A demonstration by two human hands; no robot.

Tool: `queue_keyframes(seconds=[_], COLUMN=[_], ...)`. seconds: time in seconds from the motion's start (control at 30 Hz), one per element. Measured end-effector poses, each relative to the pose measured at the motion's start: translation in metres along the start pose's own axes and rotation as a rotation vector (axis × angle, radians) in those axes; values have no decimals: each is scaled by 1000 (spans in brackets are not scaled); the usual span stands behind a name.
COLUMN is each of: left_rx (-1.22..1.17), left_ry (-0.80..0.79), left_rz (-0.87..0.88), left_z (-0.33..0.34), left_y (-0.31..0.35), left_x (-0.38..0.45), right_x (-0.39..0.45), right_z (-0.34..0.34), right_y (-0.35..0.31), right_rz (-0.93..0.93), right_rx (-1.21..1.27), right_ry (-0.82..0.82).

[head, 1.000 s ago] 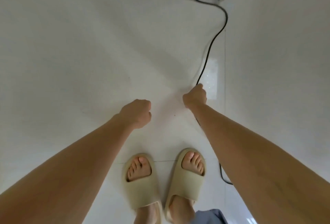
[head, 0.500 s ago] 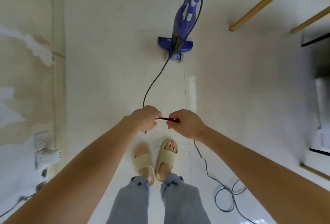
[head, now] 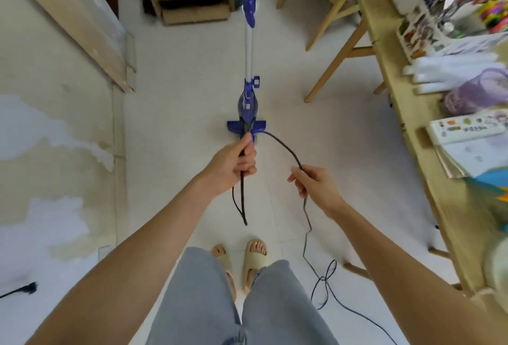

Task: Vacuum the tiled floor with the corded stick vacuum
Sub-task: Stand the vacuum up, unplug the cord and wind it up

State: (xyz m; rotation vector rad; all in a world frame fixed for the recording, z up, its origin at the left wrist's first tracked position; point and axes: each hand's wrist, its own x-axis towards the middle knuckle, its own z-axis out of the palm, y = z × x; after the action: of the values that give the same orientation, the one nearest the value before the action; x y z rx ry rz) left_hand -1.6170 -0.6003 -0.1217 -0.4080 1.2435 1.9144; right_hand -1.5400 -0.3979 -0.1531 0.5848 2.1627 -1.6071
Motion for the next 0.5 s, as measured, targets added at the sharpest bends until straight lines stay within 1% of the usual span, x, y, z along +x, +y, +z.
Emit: queue_keyframes(seconds=[0.07, 0.1, 0.17, 0.2, 0.23, 0.27, 0.37, 0.43, 0.47, 0.5], left_rx=[-277, -374, -465, -442, -349, -195, 425, 759, 863, 937], left_ry=[-17, -27, 3, 41, 75, 110, 205, 224, 208, 165], left_rz=[5, 2, -18, -41, -64, -74, -25, 49, 61, 33], left_z=[19, 26, 37, 40, 41, 41, 34, 25, 20, 15], left_y=[32, 46, 67, 71, 74, 73, 65, 66, 67, 74], left_x=[5, 8, 16, 20, 27, 33, 53, 65, 70, 75], right_x=[-9, -12, -17, -17, -15, -13, 4, 16, 20, 23], right_z=[-6, -6, -1, 4, 9, 14, 29, 37, 41, 48], right_y=[13, 20, 25, 23, 15, 5, -26, -42, -51, -60], right_rz=[105, 167, 235, 223, 209, 191, 134, 124, 125, 136], right_rx=[-21, -99, -367, -478, -537, -560, -563, -583, -611, -615], right_ry=[27, 17, 10, 37, 81, 125, 249, 312, 315, 320])
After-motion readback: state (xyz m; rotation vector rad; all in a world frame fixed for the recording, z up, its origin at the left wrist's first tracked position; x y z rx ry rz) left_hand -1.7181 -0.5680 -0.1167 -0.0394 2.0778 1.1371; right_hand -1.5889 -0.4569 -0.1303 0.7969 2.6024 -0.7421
